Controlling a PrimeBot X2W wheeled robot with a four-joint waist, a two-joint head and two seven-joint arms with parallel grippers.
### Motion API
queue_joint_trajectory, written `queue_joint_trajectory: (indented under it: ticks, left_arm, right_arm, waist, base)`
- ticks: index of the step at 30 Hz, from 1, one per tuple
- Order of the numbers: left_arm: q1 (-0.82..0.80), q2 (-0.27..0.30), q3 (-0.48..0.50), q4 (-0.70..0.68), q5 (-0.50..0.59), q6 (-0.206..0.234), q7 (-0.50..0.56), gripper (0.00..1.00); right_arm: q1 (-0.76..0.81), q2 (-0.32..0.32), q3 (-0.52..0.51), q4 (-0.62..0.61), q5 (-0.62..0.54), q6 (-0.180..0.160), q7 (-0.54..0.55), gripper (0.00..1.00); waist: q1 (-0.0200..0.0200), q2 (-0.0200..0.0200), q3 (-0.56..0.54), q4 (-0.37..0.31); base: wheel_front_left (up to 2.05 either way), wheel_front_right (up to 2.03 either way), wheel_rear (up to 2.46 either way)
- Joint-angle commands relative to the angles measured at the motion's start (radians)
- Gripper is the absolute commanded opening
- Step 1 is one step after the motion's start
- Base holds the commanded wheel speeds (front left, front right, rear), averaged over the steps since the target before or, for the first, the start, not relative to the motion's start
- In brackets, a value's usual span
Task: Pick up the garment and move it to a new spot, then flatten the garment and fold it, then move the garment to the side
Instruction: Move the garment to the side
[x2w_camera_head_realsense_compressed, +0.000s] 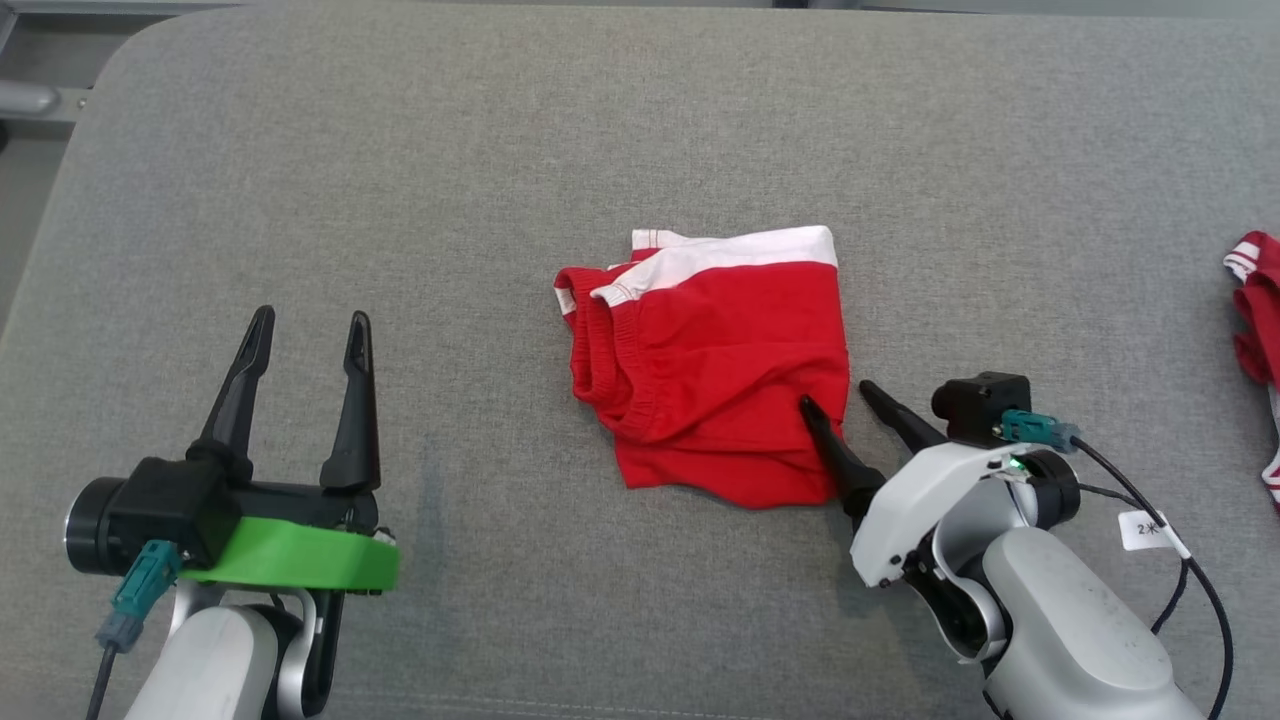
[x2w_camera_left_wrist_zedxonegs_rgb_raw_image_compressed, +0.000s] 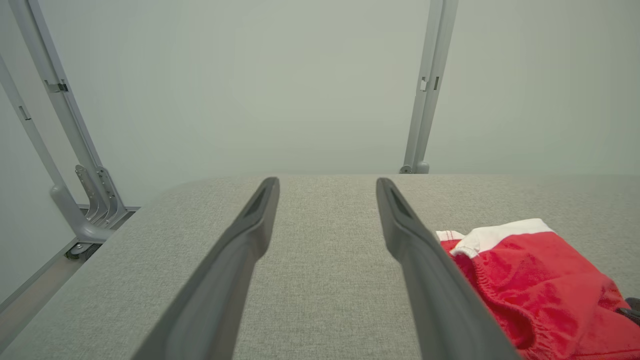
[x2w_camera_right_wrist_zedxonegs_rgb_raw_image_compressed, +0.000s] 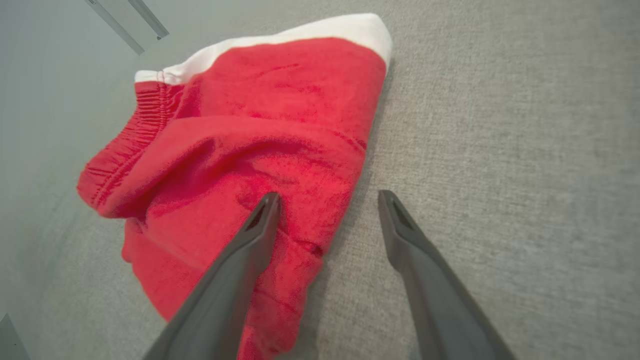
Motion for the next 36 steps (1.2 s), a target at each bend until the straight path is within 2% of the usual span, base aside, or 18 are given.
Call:
queue_joint_trajectory:
  ticks: [1,7,8,10,11,20,29,36]
  left_arm:
    - [-0.021,-0.006,0.001,0.011,0.004,-0.005,-0.008,1.00]
    - [-0.032,-0.012,0.001,0.026,0.004,-0.010,-0.013,1.00]
    - [-0.032,-0.012,0.001,0.029,0.004,-0.011,-0.015,1.00]
    - [-0.033,-0.014,0.002,0.032,0.005,-0.012,-0.017,1.00]
    - [-0.033,-0.013,0.003,0.034,0.006,-0.012,-0.018,1.00]
    - [-0.020,0.004,0.017,0.020,0.011,0.001,-0.018,1.00]
    - [-0.022,0.044,0.036,-0.046,0.020,0.020,0.010,1.00]
    - [-0.067,0.070,0.031,-0.100,0.038,0.019,0.044,1.00]
  right_arm:
    - [-0.031,0.001,0.025,0.034,0.028,0.000,0.017,1.00]
    - [-0.056,0.005,0.096,0.107,0.093,0.000,0.074,1.00]
    - [-0.059,0.003,0.109,0.114,0.100,0.000,0.079,0.80]
    - [-0.065,-0.003,0.131,0.123,0.120,0.000,0.086,0.11]
    - [-0.067,-0.007,0.142,0.126,0.128,0.000,0.089,0.00]
    - [-0.103,-0.069,0.200,0.087,0.162,-0.001,0.054,0.00]
    - [-0.074,-0.176,0.188,0.017,0.151,-0.001,0.056,0.00]
    - [-0.133,-0.243,0.203,-0.044,0.141,-0.001,0.090,0.00]
  waist:
    - [0.0000,0.0000,0.017,0.013]
    - [0.0000,0.0000,0.021,0.009]
    - [0.0000,0.0000,0.020,0.008]
    - [0.0000,0.0000,0.019,0.005]
    - [0.0000,0.0000,0.018,0.002]
    - [0.0000,0.0000,0.015,-0.060]
    - [0.0000,0.0000,0.054,-0.220]
    - [0.0000,0.0000,0.124,-0.335]
  base:
    - [0.00,0.00,0.00]
    - [0.00,0.00,0.00]
    - [0.00,0.00,0.00]
    - [0.00,0.00,0.00]
    - [0.00,0.00,0.00]
    - [0.00,0.00,0.00]
    - [0.00,0.00,0.00]
    - [0.00,0.00,0.00]
